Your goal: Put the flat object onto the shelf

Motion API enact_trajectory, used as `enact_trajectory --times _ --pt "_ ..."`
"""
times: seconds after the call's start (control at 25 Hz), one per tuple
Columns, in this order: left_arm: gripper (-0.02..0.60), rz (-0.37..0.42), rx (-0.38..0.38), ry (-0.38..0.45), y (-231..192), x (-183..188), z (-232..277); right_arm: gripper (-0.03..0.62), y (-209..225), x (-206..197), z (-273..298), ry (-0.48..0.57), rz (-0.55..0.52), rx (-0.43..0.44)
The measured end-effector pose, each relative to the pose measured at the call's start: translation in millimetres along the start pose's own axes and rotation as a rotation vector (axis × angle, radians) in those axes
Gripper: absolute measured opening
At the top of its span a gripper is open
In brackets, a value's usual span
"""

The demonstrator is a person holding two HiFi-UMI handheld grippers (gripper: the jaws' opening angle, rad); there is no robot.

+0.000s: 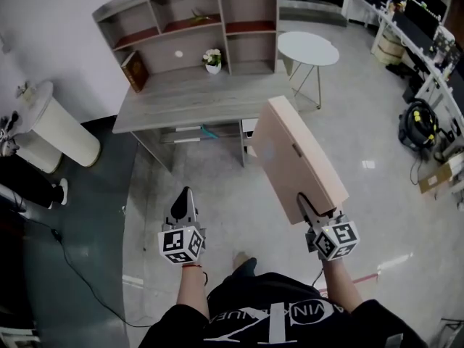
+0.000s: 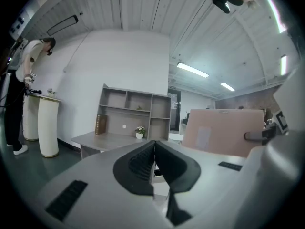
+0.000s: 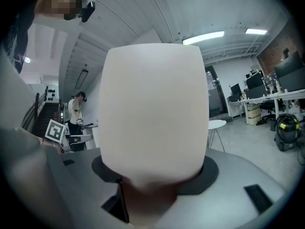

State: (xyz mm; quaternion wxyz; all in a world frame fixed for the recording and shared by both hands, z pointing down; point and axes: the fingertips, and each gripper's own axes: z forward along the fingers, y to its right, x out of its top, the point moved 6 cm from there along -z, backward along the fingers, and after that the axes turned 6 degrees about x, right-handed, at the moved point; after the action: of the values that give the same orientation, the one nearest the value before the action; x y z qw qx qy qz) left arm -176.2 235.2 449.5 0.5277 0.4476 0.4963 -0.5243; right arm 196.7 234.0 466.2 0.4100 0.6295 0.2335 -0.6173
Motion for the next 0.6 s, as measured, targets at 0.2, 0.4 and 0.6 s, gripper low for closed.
enact_trajectory --times 0.2,0.4,0.6 --pt "0.005 0.002 -0.057 -0.014 -11 -5 28 0.288 0 -6 13 0.000 0.033 -0.068" --pt "0.005 0.002 -0.074 -0.018 -33 -6 45 0.288 -2 -10 28 0.023 0.075 -0.117" --pt "0.005 -0.023 -0.060 -0.010 -57 -9 56 0.288 -9 -11 46 0.067 0.142 -0.135"
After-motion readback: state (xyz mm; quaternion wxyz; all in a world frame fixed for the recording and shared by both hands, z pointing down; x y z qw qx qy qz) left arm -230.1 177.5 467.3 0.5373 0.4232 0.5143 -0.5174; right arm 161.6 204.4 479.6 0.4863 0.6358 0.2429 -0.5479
